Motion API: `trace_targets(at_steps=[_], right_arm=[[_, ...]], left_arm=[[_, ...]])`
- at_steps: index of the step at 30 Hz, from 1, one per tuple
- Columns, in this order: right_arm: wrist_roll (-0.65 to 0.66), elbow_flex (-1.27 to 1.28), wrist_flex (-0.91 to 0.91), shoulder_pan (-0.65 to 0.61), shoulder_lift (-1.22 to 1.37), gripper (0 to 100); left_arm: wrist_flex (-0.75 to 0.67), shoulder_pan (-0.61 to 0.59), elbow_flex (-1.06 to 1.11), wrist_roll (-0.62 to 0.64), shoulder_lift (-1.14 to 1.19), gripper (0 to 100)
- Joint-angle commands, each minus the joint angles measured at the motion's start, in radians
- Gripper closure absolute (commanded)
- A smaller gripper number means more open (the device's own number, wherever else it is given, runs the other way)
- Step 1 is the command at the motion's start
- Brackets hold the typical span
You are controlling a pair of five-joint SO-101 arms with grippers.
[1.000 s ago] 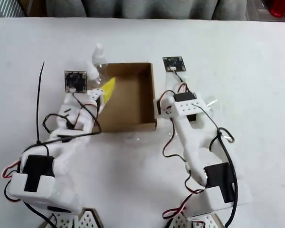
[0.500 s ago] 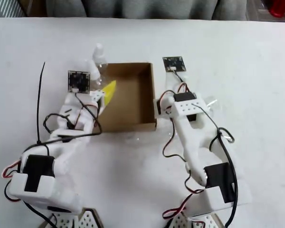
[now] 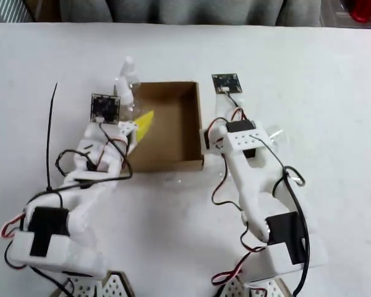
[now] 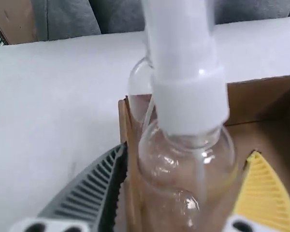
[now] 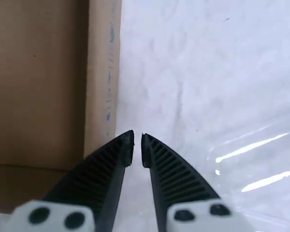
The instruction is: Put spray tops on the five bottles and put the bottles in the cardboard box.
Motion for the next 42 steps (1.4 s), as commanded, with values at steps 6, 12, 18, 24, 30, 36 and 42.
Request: trace_targets(at_steps=[6, 12, 18, 24, 30, 36, 42], right_arm=[[0.005, -0.032, -0.005, -0.024, -0.004, 98.4], [0.005, -0.032, -0.005, -0.024, -0.004, 98.4], [0.005, -0.032, -0.005, -0.024, -0.004, 98.4], [0.005, -0.031, -0.005, -0.024, -0.004, 98.4], [0.005, -0.031, -0.005, -0.024, -0.004, 98.4], [0.005, -0.029, -0.005, -0.024, -0.002, 98.4], [0.005, -0.029, -0.002, -0.024, -0.002, 98.4]], left_arm=[[0.164, 0.007, 0.015, -0.009, -0.213, 62], [0.167, 0.007, 0.026, -0.011, -0.222, 63], [0.176, 0.005, 0.034, -0.017, -0.223, 63], [0.364, 0.001, 0.034, -0.017, -0.36, 63], [0.666, 0.002, 0.034, -0.015, -0.588, 63], [0.899, 0.002, 0.034, -0.017, -0.728, 63], [1.092, -0.015, 0.034, -0.018, -0.814, 63]])
